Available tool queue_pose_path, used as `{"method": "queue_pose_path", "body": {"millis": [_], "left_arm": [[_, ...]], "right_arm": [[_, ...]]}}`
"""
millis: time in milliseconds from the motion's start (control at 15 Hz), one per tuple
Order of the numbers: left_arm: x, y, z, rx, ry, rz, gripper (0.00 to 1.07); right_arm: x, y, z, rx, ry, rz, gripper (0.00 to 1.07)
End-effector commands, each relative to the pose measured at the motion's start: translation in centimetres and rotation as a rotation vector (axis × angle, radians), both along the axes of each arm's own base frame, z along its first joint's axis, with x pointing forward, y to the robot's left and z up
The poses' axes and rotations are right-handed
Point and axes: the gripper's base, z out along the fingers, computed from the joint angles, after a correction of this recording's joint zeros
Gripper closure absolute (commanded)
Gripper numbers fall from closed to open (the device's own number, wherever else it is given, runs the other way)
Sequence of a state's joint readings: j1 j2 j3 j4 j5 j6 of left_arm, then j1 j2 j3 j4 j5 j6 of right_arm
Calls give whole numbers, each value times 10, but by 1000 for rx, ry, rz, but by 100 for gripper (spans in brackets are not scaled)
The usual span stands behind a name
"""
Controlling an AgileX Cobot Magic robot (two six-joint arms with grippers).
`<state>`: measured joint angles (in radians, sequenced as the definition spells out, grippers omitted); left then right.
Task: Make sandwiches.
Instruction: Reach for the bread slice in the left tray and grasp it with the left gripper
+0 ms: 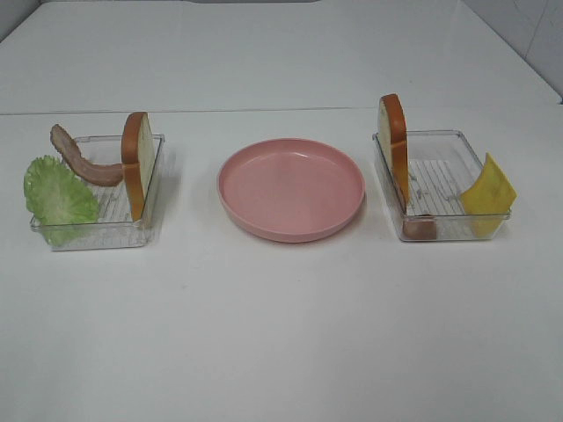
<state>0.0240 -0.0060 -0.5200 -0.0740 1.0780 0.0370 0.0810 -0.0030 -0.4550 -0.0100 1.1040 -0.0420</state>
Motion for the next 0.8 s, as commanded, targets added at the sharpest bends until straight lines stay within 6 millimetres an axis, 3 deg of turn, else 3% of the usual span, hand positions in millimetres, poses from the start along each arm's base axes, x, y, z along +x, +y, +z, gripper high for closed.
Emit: {"method": "queue_pose_path", "body": {"millis": [67,800], "left_arm": [[-2,0,0,-5,-19,0,6],[-2,0,0,-5,-19,0,6]], "right_arm": [[-4,-1,0,-6,-36,-4,8],[-4,-1,0,-6,-36,-4,8]]}}
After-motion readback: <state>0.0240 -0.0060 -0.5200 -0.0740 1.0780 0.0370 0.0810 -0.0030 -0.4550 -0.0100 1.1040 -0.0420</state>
